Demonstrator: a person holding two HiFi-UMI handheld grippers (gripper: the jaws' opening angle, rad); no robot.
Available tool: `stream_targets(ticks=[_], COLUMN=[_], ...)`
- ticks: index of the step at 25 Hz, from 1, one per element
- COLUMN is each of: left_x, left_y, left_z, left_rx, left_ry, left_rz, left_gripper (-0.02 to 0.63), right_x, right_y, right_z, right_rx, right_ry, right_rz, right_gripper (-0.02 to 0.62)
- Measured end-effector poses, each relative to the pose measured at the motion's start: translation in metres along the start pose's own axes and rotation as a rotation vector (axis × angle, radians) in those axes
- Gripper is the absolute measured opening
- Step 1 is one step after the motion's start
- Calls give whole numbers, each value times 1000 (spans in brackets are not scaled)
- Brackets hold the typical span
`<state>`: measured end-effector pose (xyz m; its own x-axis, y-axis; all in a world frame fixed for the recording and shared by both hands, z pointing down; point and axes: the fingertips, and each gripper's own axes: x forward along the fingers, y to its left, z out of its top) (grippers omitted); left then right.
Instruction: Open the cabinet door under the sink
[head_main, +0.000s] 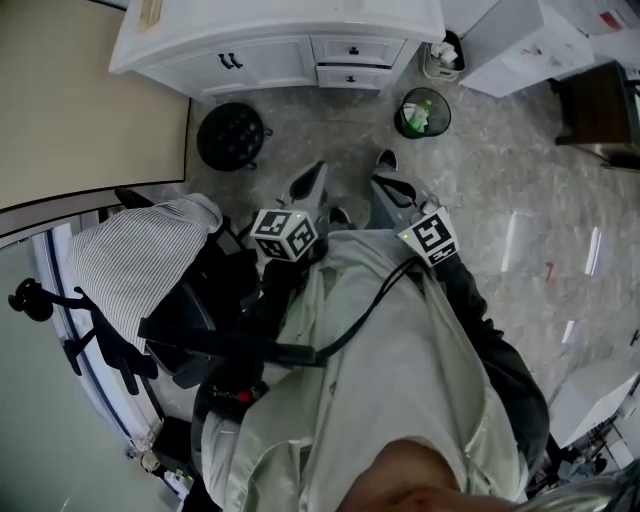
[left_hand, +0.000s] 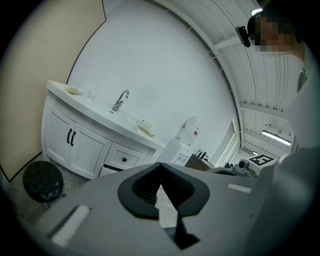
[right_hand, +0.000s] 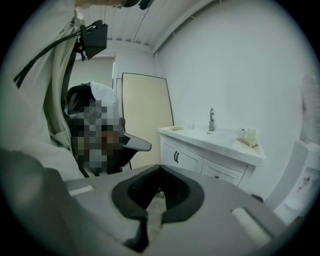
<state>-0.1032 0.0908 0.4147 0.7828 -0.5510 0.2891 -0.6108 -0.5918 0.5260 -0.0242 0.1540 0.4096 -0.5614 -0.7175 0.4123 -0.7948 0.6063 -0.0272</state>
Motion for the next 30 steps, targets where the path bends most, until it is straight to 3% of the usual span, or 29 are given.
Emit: stream_targets(ticks=[3, 9, 15, 22, 25, 27, 30], left_x=[7, 33, 102, 159, 174, 179, 181], left_y=[11, 50, 80, 88, 101, 108, 110], left_z=[3, 25, 71, 104, 102, 99, 90], left_rx=[-1, -6, -27, -85, -129, -153, -176], left_ry=[17, 29, 7, 28, 28, 29, 57], left_rz=[31, 147, 233, 322, 373, 401, 427], left_gripper=[8, 8, 8, 8, 8, 8, 8], right_x=[17, 69, 137, 213, 246, 269, 294], right_y=[-8, -79, -187, -283, -306, -313, -319], right_z=[-1, -3, -13, -61, -89, -117, -158], right_rx=[-61, -30, -310, -240, -257, -242, -220], right_ry=[22, 86, 158, 212, 246, 304, 399], right_rz=[35, 37, 16, 73, 42, 39, 36], right_gripper=[2, 2, 2, 9, 35, 125, 190])
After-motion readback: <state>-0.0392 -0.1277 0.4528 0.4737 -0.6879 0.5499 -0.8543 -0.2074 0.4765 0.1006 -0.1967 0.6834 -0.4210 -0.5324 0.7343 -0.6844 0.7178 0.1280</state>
